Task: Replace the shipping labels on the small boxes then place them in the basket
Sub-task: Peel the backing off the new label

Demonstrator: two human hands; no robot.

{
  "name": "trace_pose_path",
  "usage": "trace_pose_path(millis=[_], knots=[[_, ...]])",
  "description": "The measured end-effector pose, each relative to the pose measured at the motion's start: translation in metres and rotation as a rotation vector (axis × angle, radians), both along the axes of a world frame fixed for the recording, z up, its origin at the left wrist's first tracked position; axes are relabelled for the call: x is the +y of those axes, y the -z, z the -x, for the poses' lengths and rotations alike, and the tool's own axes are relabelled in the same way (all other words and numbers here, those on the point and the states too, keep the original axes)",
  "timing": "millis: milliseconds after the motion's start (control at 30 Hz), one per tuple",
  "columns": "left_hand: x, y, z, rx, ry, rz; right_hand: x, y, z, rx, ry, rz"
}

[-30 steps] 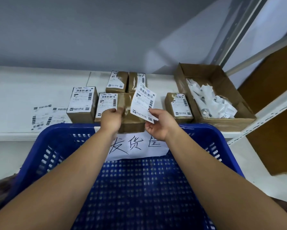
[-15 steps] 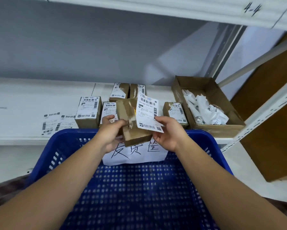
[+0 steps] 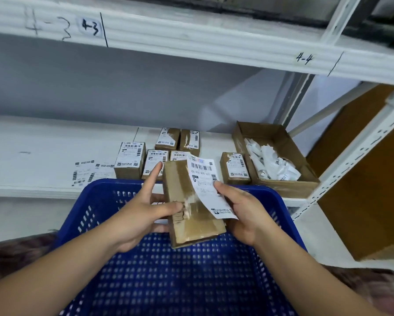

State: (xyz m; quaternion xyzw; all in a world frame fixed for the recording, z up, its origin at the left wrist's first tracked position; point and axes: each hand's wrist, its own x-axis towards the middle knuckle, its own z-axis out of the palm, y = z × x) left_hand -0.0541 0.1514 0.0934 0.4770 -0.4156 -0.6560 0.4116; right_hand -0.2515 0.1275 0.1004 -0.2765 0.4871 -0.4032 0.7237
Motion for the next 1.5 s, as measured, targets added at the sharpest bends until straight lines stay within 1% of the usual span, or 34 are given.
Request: trace_pose_path(millis=[200,400,500,600,900,1067,1267,1500], knots=[[-0.002,0.012,0.003,0.032,-0.035,0.003,0.008,0.003,0.007,0.069,0.002,0.075],[-0.005,0.027,0.008,0.037,-0.058,-0.003,0.011,0.015,0.003,0.165,-0.043,0.081],[-0.005,0.03,0.011,0.043,-0.078,-0.002,0.01,0.017,0.001,0.247,-0.012,0.135],[-0.005,0.031,0.014,0.035,-0.086,0.016,0.009,0.017,0.0,0.287,0.008,0.157],[-0.001,0.033,0.018,0.021,-0.067,0.075,0.01,0.019,0.001,0.329,0.002,0.186],[0.0,0.035,0.021,0.034,-0.074,0.079,0.009,0.017,0.003,0.318,0.007,0.194],[0.002,0.035,0.022,0.044,-0.076,0.074,0.011,0.02,0.002,0.356,-0.009,0.199],[0.002,0.04,0.02,0.064,-0.088,0.078,0.012,0.021,-0.001,0.363,0.024,0.194]])
